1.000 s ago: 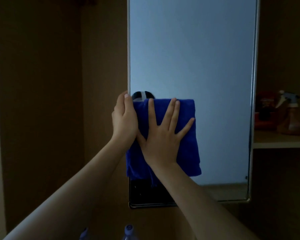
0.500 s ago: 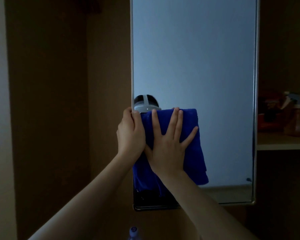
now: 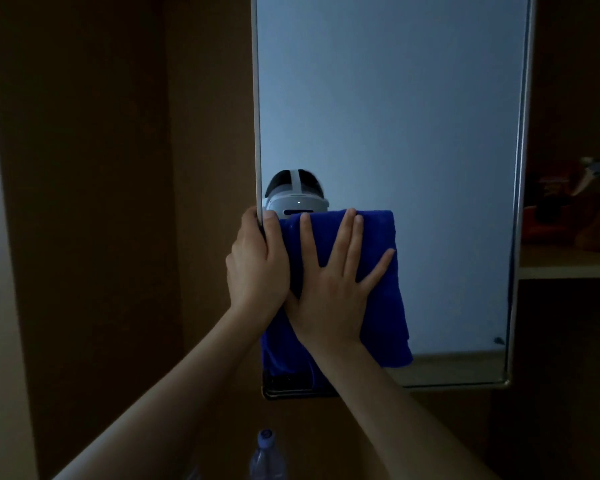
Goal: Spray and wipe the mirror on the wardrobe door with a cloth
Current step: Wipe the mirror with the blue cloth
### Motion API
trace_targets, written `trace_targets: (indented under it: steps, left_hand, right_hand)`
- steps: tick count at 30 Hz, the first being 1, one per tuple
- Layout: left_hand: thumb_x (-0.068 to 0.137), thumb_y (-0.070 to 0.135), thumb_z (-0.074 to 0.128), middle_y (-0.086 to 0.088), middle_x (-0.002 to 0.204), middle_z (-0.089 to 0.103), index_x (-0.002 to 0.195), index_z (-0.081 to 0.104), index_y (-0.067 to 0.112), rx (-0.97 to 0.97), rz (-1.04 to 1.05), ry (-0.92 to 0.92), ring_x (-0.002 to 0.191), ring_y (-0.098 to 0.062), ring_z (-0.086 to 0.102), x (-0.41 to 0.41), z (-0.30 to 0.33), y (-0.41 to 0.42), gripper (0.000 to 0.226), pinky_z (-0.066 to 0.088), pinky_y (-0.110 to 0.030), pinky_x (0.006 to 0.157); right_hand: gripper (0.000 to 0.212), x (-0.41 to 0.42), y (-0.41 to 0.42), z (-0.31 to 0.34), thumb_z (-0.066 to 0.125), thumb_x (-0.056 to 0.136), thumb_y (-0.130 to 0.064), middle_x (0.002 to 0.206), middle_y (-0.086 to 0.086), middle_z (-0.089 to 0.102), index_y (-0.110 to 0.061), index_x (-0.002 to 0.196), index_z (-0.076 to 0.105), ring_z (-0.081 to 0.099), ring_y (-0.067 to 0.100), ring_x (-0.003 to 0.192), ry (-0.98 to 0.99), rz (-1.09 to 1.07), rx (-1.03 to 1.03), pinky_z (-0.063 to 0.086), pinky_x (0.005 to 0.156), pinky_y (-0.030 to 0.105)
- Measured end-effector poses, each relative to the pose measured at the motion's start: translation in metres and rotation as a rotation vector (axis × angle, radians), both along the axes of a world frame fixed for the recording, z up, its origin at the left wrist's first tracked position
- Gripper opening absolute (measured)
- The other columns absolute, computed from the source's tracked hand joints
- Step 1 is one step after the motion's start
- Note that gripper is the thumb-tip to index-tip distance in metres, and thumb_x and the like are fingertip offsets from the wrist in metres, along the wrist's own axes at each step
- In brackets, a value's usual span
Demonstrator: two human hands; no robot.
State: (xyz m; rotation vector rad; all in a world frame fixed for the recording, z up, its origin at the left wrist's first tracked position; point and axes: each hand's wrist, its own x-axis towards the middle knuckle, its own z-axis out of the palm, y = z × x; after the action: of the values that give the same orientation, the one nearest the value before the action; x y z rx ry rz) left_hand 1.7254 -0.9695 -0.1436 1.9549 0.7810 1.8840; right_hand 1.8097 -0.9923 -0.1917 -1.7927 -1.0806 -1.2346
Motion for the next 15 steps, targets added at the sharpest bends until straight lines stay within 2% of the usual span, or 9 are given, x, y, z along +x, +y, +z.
trace_targets:
  steps: [6, 12, 15]
  left_hand:
    - [0.103, 0.046, 0.022, 0.006, 0.081, 0.062, 0.103, 0.052, 0.021, -0.001, 0.045, 0.019, 0.073, -0.014, 0.063, 0.0, -0.007, 0.0, 0.039, 0.055, -0.043, 0.072]
    - [0.103, 0.042, 0.026, 0.001, 0.076, 0.061, 0.095, 0.052, 0.018, -0.083, 0.05, 0.054, 0.066, -0.015, 0.06, -0.002, -0.026, 0.001, 0.036, 0.052, -0.039, 0.064]
    - [0.103, 0.044, 0.024, -0.001, 0.072, 0.058, 0.092, 0.052, 0.017, -0.141, 0.032, 0.062, 0.062, -0.017, 0.058, -0.003, -0.036, 0.0, 0.041, 0.044, -0.031, 0.057]
  right_hand:
    - [0.086, -0.001, -0.006, -0.053, 0.027, 0.085, -0.077, 0.159, 0.022, 0.008, -0.03, 0.155, 0.009, 0.005, 0.037, 0.147, 0.001, 0.028, -0.027, -0.001, 0.11, 0.069]
    - [0.088, -0.003, -0.006, -0.046, 0.027, 0.081, -0.076, 0.16, 0.022, 0.008, -0.031, 0.155, 0.01, 0.003, 0.037, 0.148, 0.054, 0.045, -0.048, 0.0, 0.108, 0.071]
    - [0.084, -0.002, -0.005, -0.016, 0.022, 0.083, -0.073, 0.16, 0.021, 0.005, -0.032, 0.155, 0.011, -0.001, 0.035, 0.148, 0.065, 0.057, -0.034, -0.001, 0.108, 0.071]
